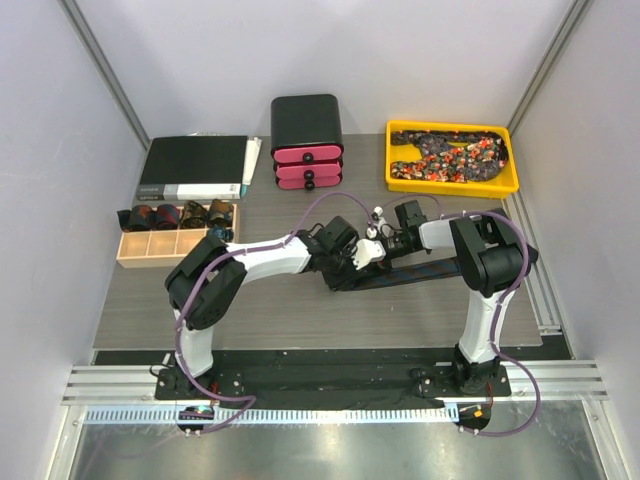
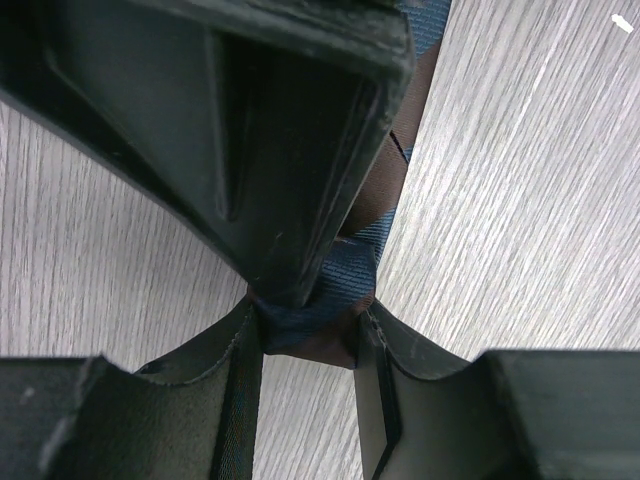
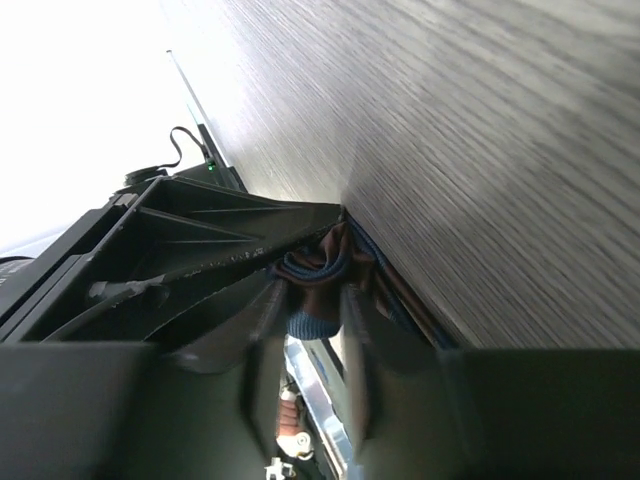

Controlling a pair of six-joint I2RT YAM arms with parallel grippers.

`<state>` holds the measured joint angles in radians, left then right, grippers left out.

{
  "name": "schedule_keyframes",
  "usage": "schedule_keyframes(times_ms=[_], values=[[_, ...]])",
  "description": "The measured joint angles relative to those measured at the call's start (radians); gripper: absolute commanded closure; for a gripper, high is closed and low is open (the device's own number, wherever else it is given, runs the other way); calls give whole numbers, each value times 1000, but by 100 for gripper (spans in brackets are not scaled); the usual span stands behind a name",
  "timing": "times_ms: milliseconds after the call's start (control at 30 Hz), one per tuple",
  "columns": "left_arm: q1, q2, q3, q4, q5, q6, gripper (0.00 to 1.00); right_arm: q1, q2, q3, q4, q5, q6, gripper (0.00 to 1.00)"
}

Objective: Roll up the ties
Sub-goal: Roll the tie at the center of the board.

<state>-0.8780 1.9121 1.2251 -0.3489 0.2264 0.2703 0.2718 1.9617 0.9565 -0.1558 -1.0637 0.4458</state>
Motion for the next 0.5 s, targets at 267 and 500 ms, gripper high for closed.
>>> schedule_keyframes(times_ms=[267, 500], values=[[5, 2, 4, -5, -1, -4, 78, 5, 0, 0, -21, 19, -48, 99], [23, 0, -2, 6, 17, -29, 52, 1, 0, 0, -37, 25, -86, 99]])
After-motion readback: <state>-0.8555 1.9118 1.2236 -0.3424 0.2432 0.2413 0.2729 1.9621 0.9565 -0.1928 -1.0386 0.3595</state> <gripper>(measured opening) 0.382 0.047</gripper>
